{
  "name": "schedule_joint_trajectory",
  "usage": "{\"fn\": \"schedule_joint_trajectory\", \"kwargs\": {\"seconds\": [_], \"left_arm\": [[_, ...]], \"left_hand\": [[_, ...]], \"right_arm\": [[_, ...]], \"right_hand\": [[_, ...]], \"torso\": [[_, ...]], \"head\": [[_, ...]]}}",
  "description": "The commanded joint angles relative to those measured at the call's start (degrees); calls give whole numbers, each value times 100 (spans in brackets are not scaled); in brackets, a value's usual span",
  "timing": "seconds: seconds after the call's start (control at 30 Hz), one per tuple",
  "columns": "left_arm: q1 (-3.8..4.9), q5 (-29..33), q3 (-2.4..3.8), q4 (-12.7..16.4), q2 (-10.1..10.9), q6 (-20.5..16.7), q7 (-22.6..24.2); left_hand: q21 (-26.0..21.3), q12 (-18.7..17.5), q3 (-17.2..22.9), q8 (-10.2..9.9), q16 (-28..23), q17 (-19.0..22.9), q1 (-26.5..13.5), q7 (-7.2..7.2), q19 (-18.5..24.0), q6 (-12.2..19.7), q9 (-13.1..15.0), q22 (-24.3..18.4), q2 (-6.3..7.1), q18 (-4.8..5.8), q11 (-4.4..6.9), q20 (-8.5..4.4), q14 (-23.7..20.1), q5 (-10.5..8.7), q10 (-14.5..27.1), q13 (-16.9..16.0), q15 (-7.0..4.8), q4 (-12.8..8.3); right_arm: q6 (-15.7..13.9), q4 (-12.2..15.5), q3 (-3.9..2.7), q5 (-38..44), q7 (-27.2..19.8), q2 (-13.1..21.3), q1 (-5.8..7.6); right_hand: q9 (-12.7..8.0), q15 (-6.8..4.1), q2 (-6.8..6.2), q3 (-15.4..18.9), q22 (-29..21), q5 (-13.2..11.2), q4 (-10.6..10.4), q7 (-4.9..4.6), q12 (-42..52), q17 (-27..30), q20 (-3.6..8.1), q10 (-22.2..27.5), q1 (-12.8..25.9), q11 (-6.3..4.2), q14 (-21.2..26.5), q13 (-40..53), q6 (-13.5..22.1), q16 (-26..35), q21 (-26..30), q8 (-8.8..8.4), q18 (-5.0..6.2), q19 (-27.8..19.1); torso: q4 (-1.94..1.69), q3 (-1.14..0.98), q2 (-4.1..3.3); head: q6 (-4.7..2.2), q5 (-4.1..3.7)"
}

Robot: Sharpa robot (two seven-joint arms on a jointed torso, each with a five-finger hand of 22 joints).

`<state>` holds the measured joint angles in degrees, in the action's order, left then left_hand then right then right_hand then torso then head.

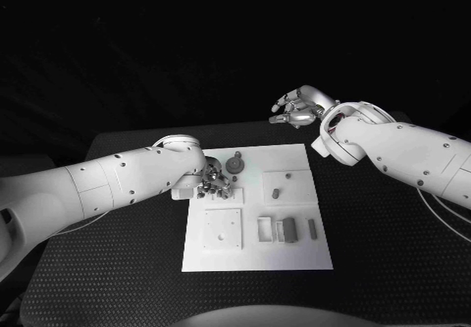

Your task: Assemble the parts on the task board

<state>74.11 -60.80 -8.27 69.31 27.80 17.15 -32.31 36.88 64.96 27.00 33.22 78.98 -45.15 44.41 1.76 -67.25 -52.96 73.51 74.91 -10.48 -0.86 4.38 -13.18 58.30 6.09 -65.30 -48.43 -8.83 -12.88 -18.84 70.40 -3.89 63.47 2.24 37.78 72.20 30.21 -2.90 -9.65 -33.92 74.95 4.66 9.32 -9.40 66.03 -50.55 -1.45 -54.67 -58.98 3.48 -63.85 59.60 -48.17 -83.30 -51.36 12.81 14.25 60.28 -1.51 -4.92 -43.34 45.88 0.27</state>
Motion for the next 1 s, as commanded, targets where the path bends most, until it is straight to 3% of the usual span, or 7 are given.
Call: {"fn": "schedule_joint_trajectory", "kwargs": {"seconds": [0.03, 0.57, 1.0], "left_arm": [[-1, 29, 0, 23, 4, 64, 10], [-26, 1, -12, -50, -10, 35, -3], [-52, 18, -60, -85, -5, 46, 1]], "left_hand": [[38, 40, 867, 12, 22, 9, 125, -6, -24, -39, 6, 130, -168, -22, 13, -185, 20, 19, 15, 6, -95, -299], [44, 46, 872, -9, 28, 20, 116, -5, -24, -49, -7, 129, -164, -22, 13, -186, 21, 1, 14, 19, -96, -301], [46, 52, 876, -29, 32, 28, 112, -4, -22, -53, -18, 128, -158, -21, 13, -187, 21, -16, 13, 29, -97, -303]], "right_arm": [[62, 1, -3, 8, -48, -3, -3], [65, 1, -3, 8, -49, 0, -3], [62, 3, -3, 8, -49, 8, -3]], "right_hand": [[-6, 9, -8, -6, 102, -14, -24, -35, 32, 9, 40, 43, 45, -15, 43, -7, 14, 12, 21, -36, 74, -5], [-7, 9, -7, -5, 103, -14, -25, -35, 33, 10, 39, 44, 46, -15, 45, -8, 15, 12, 22, -35, 74, -6], [-8, 9, -7, -5, 103, -15, -26, -35, 35, 11, 39, 45, 46, -15, 46, -9, 16, 12, 22, -34, 74, -7]], "torso": [[2, -2, 0], [2, 1, -4], [-3, 2, -1]], "head": [[1, 2], [5, 2], [24, -8]]}}
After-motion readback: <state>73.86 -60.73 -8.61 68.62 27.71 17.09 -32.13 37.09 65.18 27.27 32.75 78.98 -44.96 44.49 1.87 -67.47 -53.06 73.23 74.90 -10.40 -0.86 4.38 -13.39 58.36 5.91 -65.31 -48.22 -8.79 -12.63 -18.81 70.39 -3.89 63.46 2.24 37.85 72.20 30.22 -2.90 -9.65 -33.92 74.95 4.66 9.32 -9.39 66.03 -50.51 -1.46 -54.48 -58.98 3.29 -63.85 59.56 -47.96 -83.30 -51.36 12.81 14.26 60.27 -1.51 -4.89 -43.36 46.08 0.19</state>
